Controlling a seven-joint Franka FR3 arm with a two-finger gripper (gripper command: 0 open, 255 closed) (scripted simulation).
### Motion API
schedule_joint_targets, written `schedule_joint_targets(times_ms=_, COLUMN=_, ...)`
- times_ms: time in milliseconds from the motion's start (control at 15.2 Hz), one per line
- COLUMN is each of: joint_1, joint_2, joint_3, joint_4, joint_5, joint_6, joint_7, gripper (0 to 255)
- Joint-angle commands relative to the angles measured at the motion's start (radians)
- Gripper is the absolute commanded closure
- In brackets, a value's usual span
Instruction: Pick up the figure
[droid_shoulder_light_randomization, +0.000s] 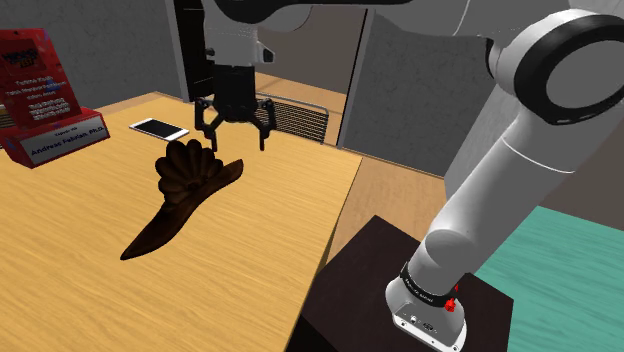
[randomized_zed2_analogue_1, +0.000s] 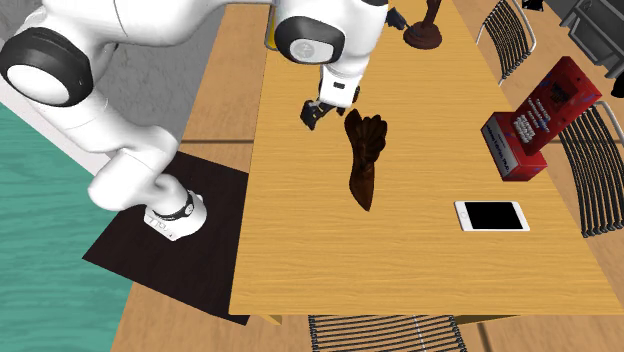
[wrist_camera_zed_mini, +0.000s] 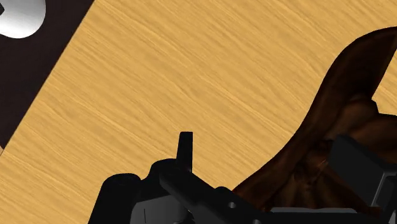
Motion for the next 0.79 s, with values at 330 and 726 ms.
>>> schedule_joint_targets(times_ms=330, joint_1=0.048, joint_2=0.305, joint_3=0.033, joint_4=0.292, joint_5=-0.068, joint_6=0.031, joint_7=0.323, gripper=0)
schedule_joint_targets(times_ms=726, joint_1=0.124, joint_2=0.539, joint_3=0.008, joint_4=0.576, joint_5=-0.126, joint_6=0.005, joint_7=0.523, gripper=0)
